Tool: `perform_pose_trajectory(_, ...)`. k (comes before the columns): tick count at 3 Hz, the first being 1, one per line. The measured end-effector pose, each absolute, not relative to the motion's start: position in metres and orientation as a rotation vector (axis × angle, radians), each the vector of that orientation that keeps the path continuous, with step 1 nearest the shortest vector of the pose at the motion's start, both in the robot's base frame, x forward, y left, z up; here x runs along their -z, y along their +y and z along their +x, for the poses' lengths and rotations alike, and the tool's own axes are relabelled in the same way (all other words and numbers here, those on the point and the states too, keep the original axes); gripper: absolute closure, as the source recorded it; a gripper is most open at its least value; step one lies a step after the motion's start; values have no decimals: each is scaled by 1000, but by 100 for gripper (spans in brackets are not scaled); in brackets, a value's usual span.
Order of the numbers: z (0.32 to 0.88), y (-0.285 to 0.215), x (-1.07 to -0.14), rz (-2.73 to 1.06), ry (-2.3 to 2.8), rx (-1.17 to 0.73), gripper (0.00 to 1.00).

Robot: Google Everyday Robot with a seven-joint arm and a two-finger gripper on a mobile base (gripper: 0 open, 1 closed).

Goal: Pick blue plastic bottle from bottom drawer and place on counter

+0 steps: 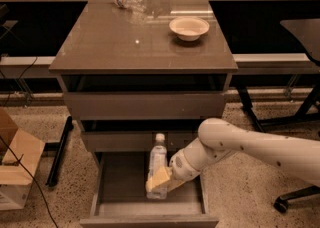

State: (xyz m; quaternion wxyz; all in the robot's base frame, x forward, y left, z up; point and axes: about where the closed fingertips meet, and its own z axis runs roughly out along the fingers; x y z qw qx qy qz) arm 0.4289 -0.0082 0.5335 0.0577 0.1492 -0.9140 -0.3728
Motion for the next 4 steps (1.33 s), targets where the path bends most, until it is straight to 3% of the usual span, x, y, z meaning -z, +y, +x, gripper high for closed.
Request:
perform_pose_trajectory(1,448,-26,-600,708,-2901,1088,100)
perform_pose_trajectory(3,526,-32,-748,1316,-3160,785,100)
perform_pose_trajectory(4,533,-31,-758,1341,-3178,783,100)
